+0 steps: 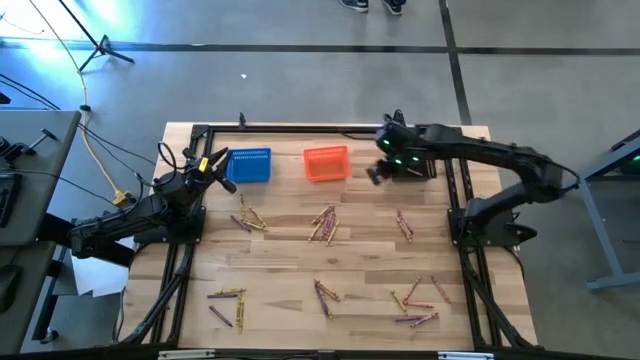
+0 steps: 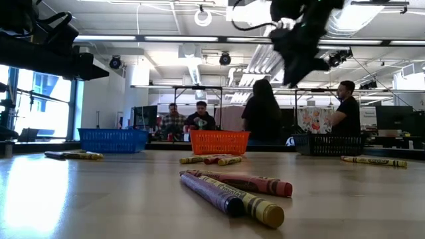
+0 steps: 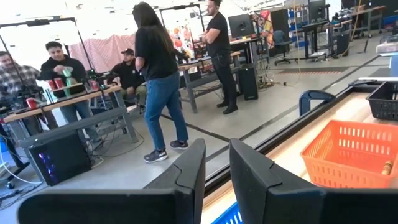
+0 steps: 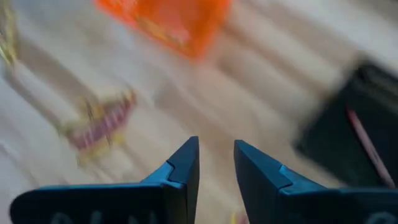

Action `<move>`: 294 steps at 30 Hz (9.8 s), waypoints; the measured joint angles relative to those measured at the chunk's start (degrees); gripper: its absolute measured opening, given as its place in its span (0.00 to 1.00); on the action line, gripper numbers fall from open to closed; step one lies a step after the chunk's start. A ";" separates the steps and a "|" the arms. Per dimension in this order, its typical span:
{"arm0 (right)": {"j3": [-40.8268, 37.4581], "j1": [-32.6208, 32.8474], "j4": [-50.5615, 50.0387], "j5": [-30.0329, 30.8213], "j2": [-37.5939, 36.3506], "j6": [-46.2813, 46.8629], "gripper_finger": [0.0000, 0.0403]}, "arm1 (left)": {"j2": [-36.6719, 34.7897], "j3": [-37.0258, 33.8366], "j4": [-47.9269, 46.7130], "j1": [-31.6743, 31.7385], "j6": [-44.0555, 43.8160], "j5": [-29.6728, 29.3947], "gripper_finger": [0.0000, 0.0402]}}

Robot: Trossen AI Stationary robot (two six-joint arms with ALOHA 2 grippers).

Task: Sort crayons
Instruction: Put the red crayon into the black bin

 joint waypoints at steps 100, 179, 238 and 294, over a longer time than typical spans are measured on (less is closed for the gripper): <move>-25.90 13.58 4.95 3.68 2.44 20.16 0.03 | -0.02 0.00 0.02 0.00 0.02 0.00 0.15; -26.81 12.53 4.89 -5.03 2.24 21.14 0.21 | -0.02 -0.01 0.00 0.01 0.00 0.02 0.15; -26.83 15.27 6.51 -2.05 2.26 29.21 0.21 | -0.01 -0.01 0.00 0.01 -0.02 0.01 0.15; -35.92 18.51 16.64 0.64 -0.80 29.41 0.02 | -0.01 -0.01 0.00 0.02 0.00 0.00 0.15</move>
